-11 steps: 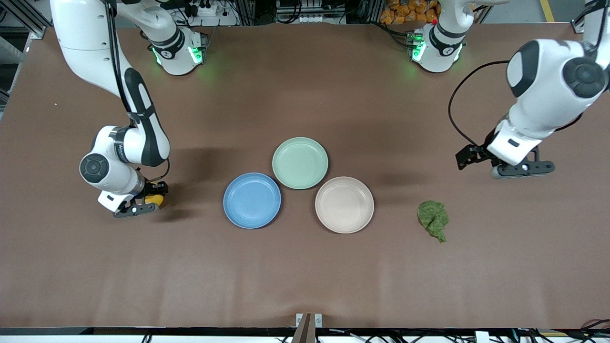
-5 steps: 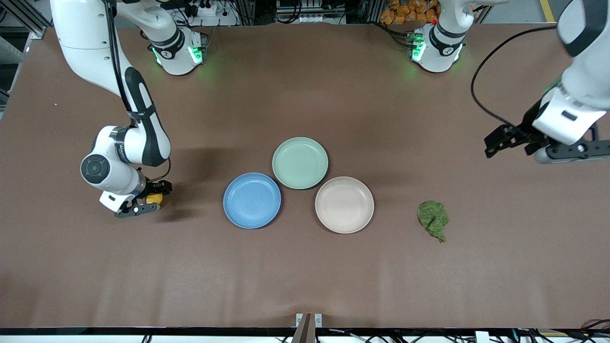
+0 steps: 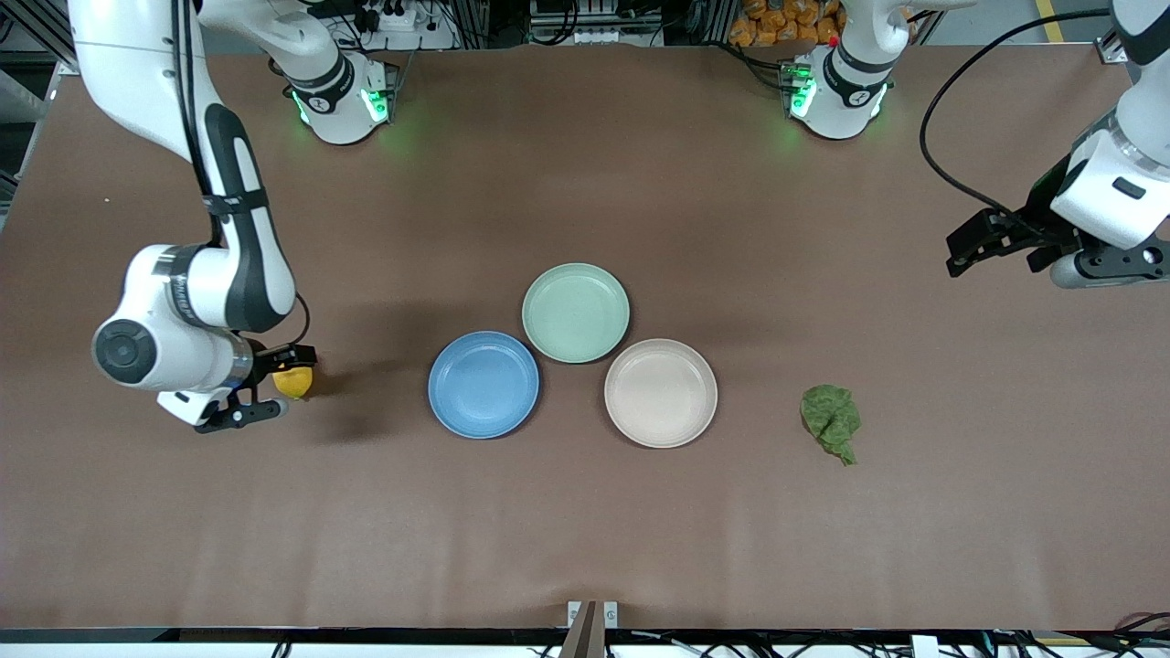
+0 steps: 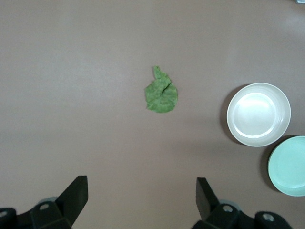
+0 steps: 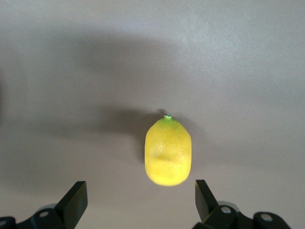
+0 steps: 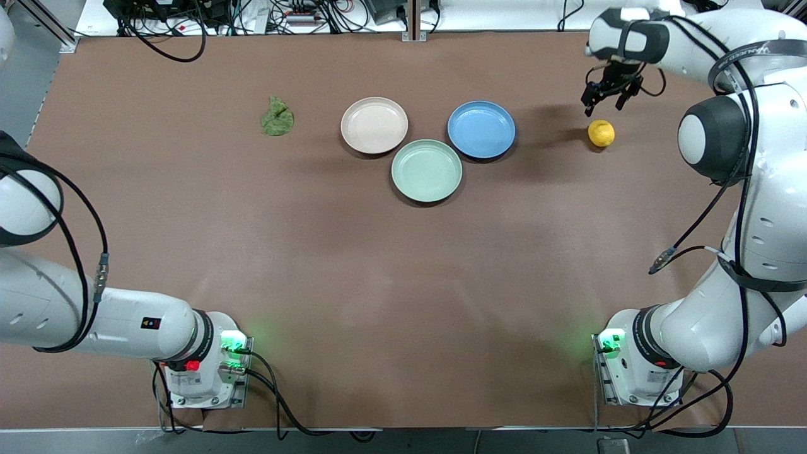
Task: Pick lemon and lettuce from blue and beige plates
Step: 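Set the lemon on the table and open the right gripper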
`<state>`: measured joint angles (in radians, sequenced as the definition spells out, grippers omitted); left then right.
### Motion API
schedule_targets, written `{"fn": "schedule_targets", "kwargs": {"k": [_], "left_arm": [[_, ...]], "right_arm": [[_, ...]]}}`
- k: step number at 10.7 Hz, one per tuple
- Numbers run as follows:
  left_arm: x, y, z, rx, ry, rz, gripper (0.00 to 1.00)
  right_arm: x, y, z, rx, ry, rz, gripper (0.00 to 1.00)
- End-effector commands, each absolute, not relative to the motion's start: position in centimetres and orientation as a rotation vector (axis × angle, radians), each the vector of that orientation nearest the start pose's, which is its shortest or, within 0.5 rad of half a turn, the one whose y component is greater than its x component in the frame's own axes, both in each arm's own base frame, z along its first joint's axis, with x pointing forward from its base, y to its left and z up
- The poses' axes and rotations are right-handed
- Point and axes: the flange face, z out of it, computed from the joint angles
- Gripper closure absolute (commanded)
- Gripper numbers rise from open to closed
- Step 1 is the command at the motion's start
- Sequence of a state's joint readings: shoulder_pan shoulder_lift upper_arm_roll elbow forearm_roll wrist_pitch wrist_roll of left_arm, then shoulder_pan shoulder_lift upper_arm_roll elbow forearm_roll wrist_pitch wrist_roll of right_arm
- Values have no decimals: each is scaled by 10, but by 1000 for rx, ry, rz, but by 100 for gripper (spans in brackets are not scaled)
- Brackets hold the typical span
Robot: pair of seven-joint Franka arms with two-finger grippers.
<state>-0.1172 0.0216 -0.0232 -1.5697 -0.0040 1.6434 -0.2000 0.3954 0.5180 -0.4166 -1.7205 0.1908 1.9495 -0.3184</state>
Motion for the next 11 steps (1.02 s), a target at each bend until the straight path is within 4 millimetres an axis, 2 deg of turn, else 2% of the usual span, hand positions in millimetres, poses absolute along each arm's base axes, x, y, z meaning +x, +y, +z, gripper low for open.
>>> {"fn": "schedule_targets", "kwargs": {"k": [1, 2, 3, 7, 8, 11], "left_arm": [[552, -78, 644, -3149, -72, -73, 0], [542, -75, 661, -3153, -77, -121, 0], [540, -73, 665, -3154, -82, -131, 0], [539, -74, 665, -3153, -82, -126, 0], [539, -74, 665, -3152, -80, -126, 0], [539, -74, 664, -3151, -77, -114, 0]], "right_arm": [[650, 22, 341, -3078, -357, 419, 0], [654, 16, 364, -3080, -342, 435, 0], [656, 13, 381, -3076, -342, 448, 0], [654, 2, 431, -3066, -308, 521, 0], [652, 3, 450, -3067, -314, 477, 0], [651, 0, 469, -3067, -307, 425, 0]]}}
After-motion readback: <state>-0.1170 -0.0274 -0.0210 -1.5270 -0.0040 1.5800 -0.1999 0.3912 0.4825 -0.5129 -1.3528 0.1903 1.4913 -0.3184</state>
